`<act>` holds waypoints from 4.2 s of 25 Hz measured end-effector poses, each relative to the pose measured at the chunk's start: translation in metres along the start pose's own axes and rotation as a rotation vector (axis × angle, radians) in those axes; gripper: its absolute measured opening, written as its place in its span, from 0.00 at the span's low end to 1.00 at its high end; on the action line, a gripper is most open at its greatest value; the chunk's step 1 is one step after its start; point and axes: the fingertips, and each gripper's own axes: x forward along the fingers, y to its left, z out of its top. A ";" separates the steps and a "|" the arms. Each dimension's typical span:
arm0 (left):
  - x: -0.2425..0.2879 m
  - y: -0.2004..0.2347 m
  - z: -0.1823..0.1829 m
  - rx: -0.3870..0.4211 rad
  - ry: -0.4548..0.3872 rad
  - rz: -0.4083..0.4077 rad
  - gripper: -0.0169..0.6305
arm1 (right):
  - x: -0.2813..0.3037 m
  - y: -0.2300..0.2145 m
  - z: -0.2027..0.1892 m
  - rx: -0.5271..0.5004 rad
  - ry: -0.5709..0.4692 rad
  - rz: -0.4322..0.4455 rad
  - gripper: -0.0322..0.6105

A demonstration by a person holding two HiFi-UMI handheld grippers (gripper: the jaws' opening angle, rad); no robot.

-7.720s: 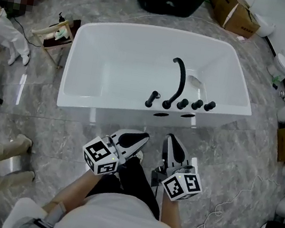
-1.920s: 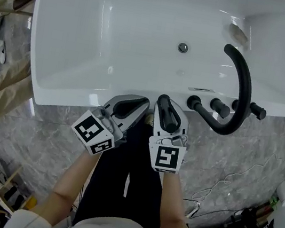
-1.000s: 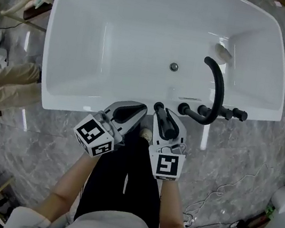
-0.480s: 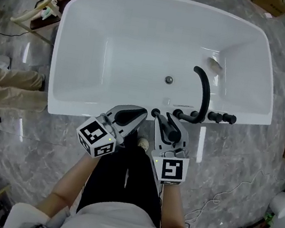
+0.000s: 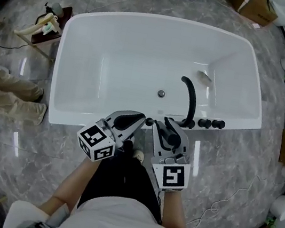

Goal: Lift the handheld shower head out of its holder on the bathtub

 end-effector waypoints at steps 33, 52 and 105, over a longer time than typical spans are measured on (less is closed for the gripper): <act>0.099 -0.168 0.032 0.168 0.067 -0.474 0.06 | -0.194 -0.114 0.080 0.242 -0.260 -0.354 0.23; 0.142 -0.312 -0.042 0.187 0.229 -0.790 0.06 | -0.408 -0.154 0.042 0.360 -0.375 -0.747 0.23; 0.107 -0.513 -0.176 0.243 0.535 -1.382 0.06 | -0.675 -0.055 -0.064 0.496 -0.489 -1.509 0.23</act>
